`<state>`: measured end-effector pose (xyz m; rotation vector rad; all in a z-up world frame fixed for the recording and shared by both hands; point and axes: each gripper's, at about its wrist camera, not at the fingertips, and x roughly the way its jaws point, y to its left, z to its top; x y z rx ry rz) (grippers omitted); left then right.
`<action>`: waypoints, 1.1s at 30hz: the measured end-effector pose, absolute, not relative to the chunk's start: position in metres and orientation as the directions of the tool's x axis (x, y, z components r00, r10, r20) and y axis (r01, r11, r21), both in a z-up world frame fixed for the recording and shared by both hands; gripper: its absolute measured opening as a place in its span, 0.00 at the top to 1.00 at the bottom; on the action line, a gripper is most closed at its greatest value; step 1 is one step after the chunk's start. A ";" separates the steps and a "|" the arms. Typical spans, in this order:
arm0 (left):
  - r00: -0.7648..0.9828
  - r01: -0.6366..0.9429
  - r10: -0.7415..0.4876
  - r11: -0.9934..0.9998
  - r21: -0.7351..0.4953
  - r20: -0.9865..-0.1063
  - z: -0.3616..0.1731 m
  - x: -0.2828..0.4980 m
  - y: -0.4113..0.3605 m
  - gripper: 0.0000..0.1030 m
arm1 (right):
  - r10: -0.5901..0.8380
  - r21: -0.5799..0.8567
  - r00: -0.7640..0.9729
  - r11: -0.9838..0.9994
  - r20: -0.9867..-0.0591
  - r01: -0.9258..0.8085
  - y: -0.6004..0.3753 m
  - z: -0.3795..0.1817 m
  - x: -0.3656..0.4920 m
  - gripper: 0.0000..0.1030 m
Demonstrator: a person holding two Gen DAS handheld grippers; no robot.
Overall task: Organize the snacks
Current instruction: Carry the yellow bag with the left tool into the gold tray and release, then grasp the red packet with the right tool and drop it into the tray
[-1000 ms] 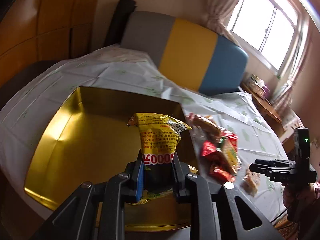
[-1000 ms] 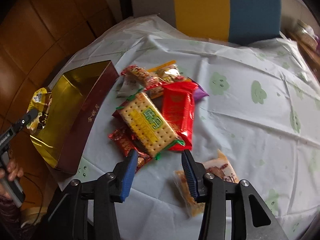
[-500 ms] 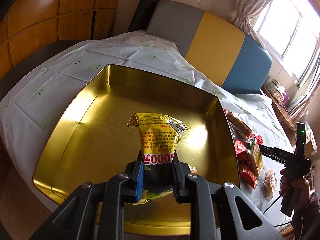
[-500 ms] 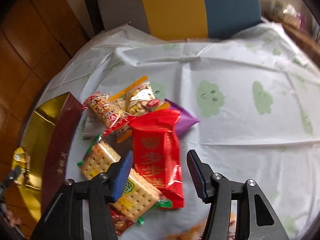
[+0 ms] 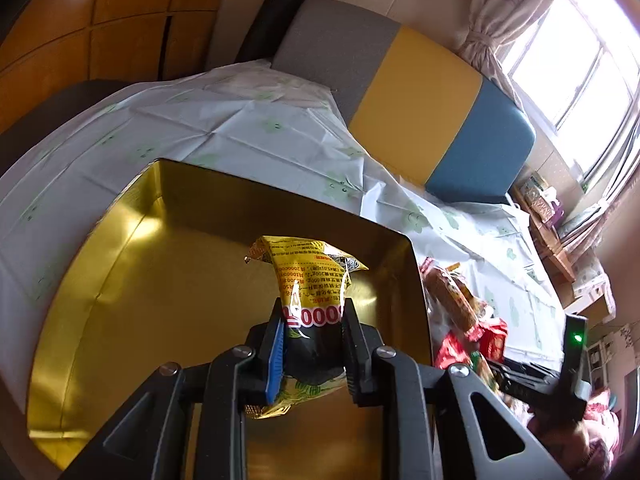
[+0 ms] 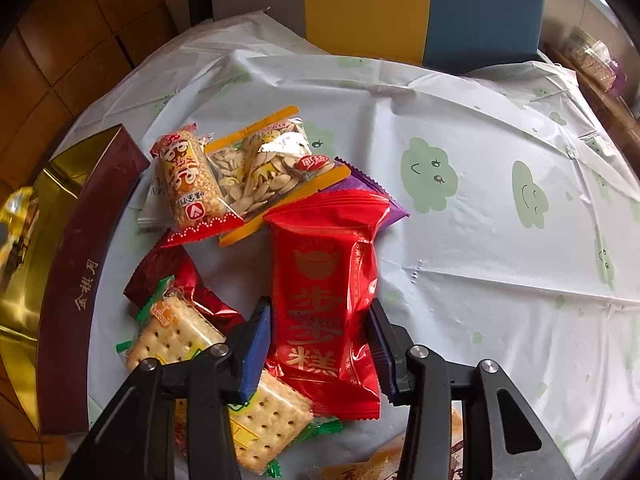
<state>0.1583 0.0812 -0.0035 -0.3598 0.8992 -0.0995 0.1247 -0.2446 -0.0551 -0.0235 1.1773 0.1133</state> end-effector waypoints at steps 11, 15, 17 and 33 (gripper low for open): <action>0.616 -0.090 -0.198 0.944 -0.317 -0.763 -0.009 0.145 0.075 0.44 | 0.054 0.009 0.376 0.993 -0.925 -0.121 -0.239 -0.054 0.126 0.55; 0.646 -0.114 -0.088 0.971 -0.210 -0.758 -0.004 0.112 0.070 0.44 | 0.043 0.003 0.376 0.994 -0.926 -0.108 -0.240 -0.052 0.123 0.55; 0.649 -0.108 -0.060 0.980 -0.170 -0.759 -0.004 0.099 0.066 0.44 | 0.045 0.011 0.380 0.996 -0.924 -0.092 -0.243 -0.050 0.123 0.55; 0.658 -0.114 0.036 0.992 -0.052 -0.752 -0.010 0.056 0.056 0.45 | 0.007 -0.043 0.639 0.997 -0.769 -0.062 -0.248 0.014 0.106 0.55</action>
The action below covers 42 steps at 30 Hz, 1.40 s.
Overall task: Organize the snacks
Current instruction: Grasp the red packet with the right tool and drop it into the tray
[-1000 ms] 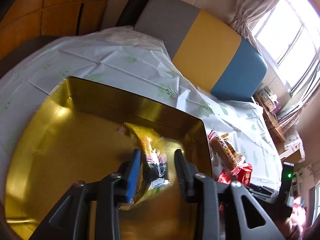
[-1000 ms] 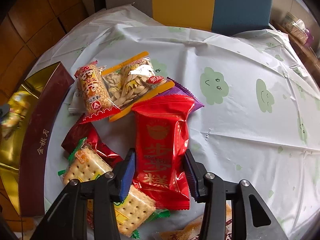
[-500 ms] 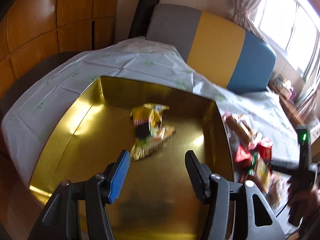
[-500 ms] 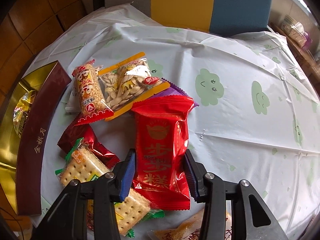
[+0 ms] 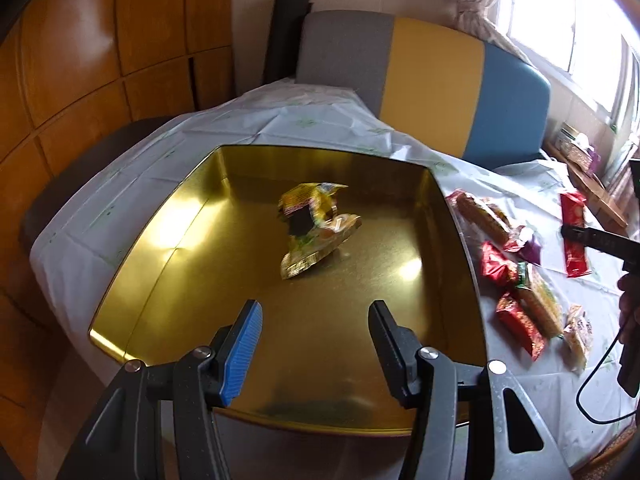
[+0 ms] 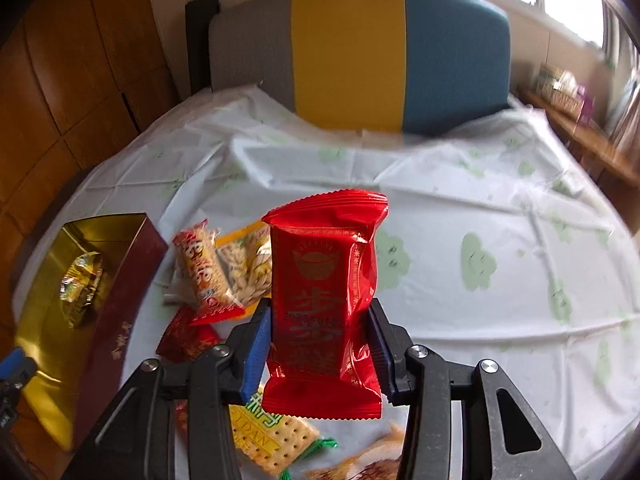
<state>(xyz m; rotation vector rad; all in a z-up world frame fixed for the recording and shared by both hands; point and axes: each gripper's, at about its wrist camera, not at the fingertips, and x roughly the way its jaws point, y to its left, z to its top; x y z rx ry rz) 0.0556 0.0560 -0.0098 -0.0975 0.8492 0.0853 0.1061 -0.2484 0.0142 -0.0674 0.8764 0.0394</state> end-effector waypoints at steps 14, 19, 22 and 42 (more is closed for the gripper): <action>0.684 -0.191 0.101 0.981 -0.044 -0.722 -0.005 0.040 0.085 0.45 | 0.289 0.156 0.509 0.945 -0.811 -0.288 -0.202 0.003 0.086 0.55; 0.675 -0.193 0.106 0.981 -0.036 -0.730 -0.009 0.040 0.088 0.45 | 0.341 0.171 0.473 0.915 -0.812 -0.366 -0.166 0.013 0.069 0.55; 0.676 -0.195 0.108 0.980 -0.035 -0.729 -0.010 0.039 0.088 0.45 | 0.408 0.230 0.444 0.886 -0.798 -0.402 -0.141 0.021 0.061 0.55; 0.671 -0.262 0.120 0.962 -0.083 -0.731 -0.015 0.026 0.120 0.45 | 0.496 0.330 0.358 0.839 -0.791 -0.434 -0.035 0.010 0.049 0.48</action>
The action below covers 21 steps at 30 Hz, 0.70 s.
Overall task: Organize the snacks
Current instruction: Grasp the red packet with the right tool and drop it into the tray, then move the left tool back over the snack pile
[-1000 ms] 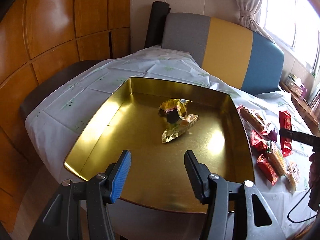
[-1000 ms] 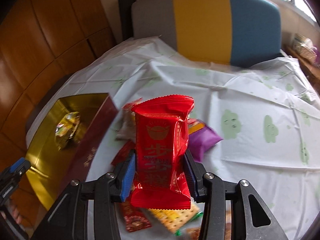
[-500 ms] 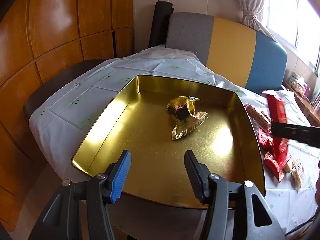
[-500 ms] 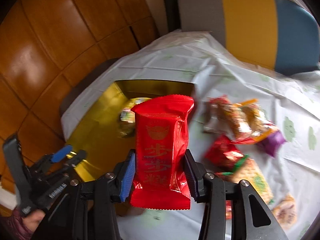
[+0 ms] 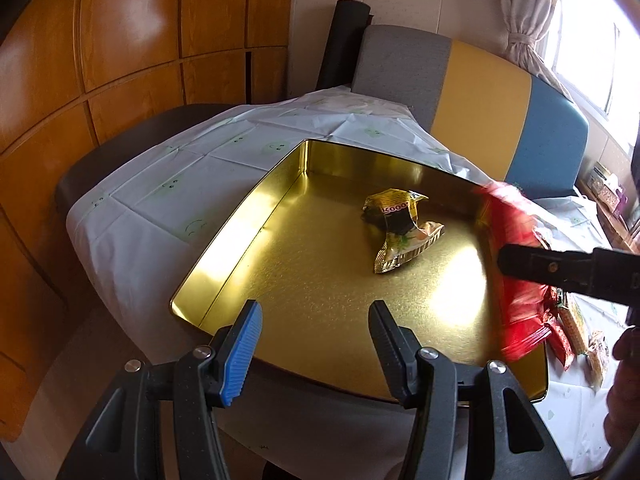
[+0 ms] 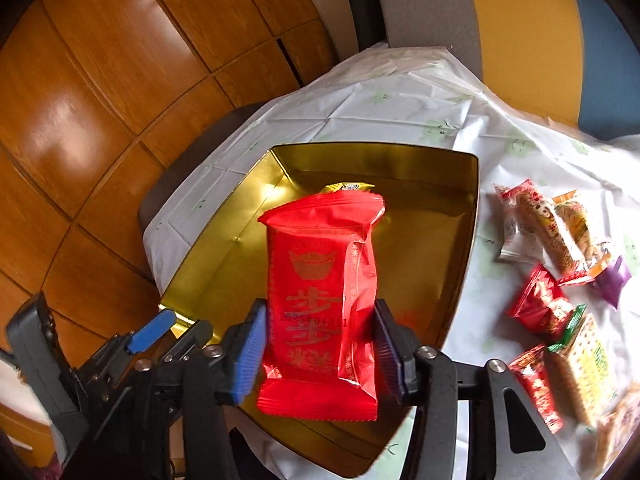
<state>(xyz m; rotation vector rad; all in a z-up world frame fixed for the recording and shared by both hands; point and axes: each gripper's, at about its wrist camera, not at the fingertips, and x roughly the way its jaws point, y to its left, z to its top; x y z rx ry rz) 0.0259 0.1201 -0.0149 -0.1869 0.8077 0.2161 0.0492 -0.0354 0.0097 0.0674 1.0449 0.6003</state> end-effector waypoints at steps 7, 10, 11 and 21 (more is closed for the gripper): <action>0.673 -0.263 0.113 0.960 -0.093 -0.731 -0.015 0.024 0.124 0.45 | 0.487 0.329 0.365 0.848 -0.793 -0.417 -0.042 0.007 0.047 0.38; 0.673 -0.260 0.113 0.961 -0.091 -0.731 -0.015 0.023 0.122 0.45 | 0.478 0.318 0.375 0.853 -0.794 -0.415 -0.048 0.007 0.045 0.38; 0.673 -0.259 0.112 0.962 -0.091 -0.731 -0.015 0.023 0.121 0.45 | 0.475 0.313 0.379 0.854 -0.794 -0.415 -0.049 0.007 0.044 0.38; 0.676 -0.243 0.107 0.966 -0.084 -0.729 -0.013 0.023 0.115 0.45 | 0.430 0.238 0.442 0.873 -0.787 -0.425 -0.066 0.015 0.035 0.38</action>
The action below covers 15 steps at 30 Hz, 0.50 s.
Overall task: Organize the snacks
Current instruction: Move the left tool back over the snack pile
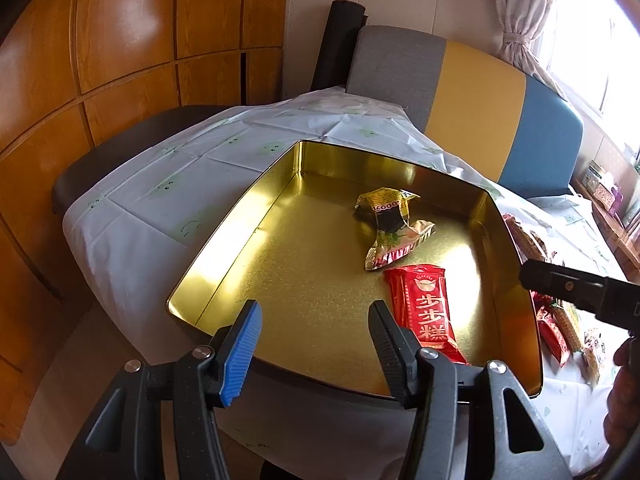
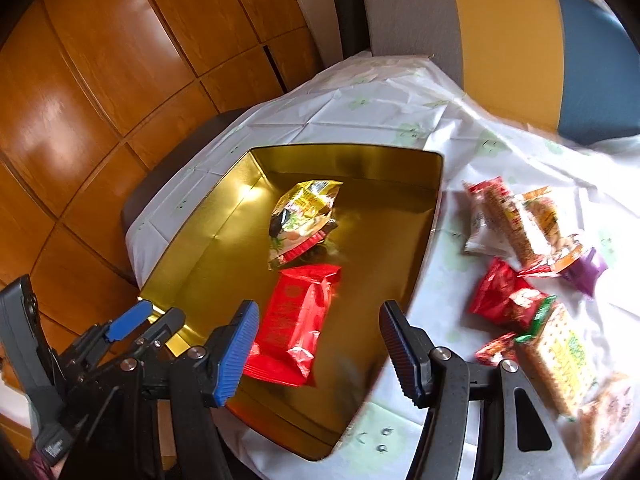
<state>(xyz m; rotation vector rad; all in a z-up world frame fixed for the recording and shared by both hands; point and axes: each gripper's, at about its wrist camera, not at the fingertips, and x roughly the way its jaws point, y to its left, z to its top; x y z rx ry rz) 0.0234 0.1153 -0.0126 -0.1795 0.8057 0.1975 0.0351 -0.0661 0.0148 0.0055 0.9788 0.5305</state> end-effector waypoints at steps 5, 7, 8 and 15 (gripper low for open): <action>0.678 -0.227 0.093 0.970 -0.088 -0.729 -0.012 0.025 0.112 0.45 | 0.372 0.171 0.495 0.898 -0.785 -0.405 -0.095 0.026 0.034 0.32; 0.681 -0.215 0.081 0.972 -0.093 -0.727 -0.011 0.026 0.110 0.45 | 0.340 0.142 0.513 0.912 -0.788 -0.385 -0.111 0.030 0.035 0.32; 0.684 -0.208 0.074 0.973 -0.098 -0.726 -0.010 0.026 0.109 0.45 | 0.322 0.128 0.520 0.919 -0.791 -0.374 -0.119 0.033 0.037 0.32; 0.699 -0.152 0.017 0.981 -0.125 -0.715 -0.003 0.027 0.099 0.37 | 0.175 0.034 0.556 0.967 -0.813 -0.254 -0.193 0.038 0.046 0.32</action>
